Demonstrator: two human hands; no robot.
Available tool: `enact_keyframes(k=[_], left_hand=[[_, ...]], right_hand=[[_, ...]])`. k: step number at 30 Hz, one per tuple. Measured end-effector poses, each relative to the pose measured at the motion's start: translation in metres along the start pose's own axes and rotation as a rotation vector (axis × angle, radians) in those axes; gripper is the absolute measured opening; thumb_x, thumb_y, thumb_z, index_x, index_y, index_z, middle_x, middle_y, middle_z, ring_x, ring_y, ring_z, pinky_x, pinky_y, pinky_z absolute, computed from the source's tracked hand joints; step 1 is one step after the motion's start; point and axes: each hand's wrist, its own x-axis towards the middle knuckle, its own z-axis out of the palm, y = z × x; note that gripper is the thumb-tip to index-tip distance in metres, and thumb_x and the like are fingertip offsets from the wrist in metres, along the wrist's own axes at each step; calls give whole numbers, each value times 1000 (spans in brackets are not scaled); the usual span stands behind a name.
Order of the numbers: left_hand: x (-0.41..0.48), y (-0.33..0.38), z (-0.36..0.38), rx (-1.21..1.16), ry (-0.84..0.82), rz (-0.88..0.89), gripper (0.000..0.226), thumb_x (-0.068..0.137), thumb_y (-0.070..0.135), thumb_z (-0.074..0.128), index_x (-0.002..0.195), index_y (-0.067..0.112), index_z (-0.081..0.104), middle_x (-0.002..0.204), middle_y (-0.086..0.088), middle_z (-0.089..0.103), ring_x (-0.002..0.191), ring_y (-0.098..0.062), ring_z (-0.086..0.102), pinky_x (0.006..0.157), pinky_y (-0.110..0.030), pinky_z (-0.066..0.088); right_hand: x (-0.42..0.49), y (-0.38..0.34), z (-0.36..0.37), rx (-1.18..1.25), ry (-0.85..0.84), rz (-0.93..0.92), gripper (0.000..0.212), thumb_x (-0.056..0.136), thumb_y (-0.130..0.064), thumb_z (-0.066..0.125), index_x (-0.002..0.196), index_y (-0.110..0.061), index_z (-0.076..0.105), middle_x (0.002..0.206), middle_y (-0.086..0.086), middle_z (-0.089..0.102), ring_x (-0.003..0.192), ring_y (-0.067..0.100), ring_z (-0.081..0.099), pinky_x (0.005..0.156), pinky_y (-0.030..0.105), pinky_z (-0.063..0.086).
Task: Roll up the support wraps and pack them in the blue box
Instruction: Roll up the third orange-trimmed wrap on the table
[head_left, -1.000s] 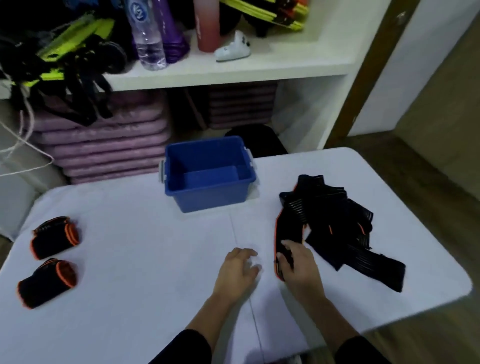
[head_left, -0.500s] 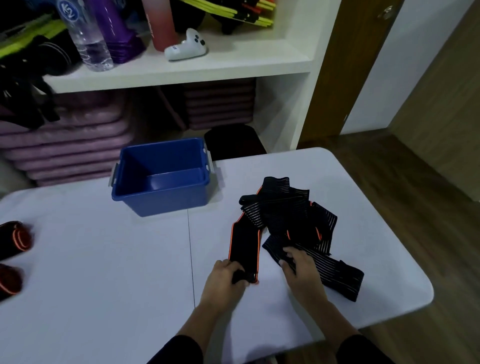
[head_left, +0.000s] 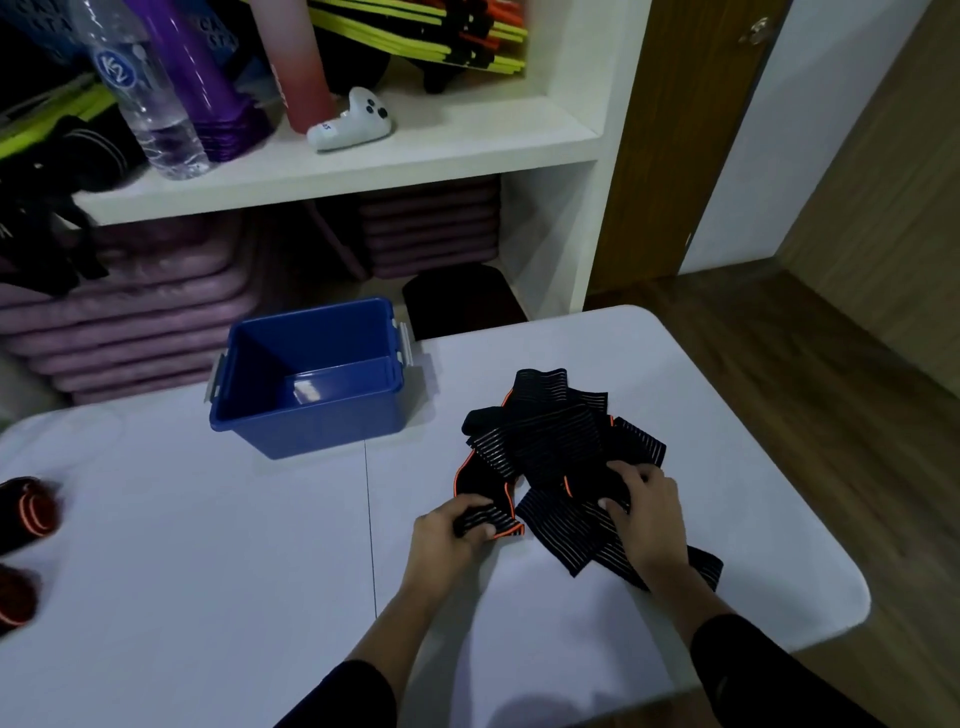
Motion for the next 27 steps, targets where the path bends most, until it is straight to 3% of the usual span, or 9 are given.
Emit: enact_keyframes(k=[6,9,12,16,20,24,27], left_hand=[[10,8,-6,-48,63,8,26,78,6,71,89,29,67,85,13,69,77,12,61,70,-2,43],[16,8,-8,-71,88,10,24,78,6,71,91,26,68,87,10,70,79,8,62,71,-3,44],[22,7,-10,-92,106,10,23,78,7,71,95,23,69,92,4,72,86,-2,66,76,-8,48],[23,10,-9,-103,110,5,24,78,8,71,94,26,67,93,2,72,88,-9,66,80,-17,51],[18,3,-6,-107,102,-26,23,79,8,71,97,22,68,94,2,71,88,-6,66,72,-4,46],[14,-2,-2,-102,92,-64,24,79,9,71,98,24,67,93,1,71,88,-12,66,78,-19,51],[11,-4,1,-117,96,-80,24,79,10,71,99,23,68,93,-1,72,87,-14,66,79,-26,52]], right_hand=[[7,-2,-11,80,-2,-102,24,80,-16,71,103,-22,67,74,0,61,84,22,56,73,32,49],[14,-16,-23,294,-19,-119,18,83,-19,68,101,-25,67,81,-6,63,81,13,58,73,24,49],[23,-31,-35,553,-67,-36,14,83,-13,68,95,-20,70,85,2,65,79,14,60,70,12,47],[28,-34,-34,694,-212,77,12,84,-10,67,91,-19,72,82,-3,64,89,17,60,79,18,45],[12,-24,-22,641,-418,151,29,78,-13,74,105,-24,67,94,-6,57,99,14,58,83,19,42],[-7,-2,-17,438,-550,-67,70,58,-7,83,114,-40,55,111,-5,46,103,14,53,87,29,51],[-12,11,-15,295,-573,-199,68,60,3,75,116,-33,60,113,-5,40,94,13,53,81,28,52]])
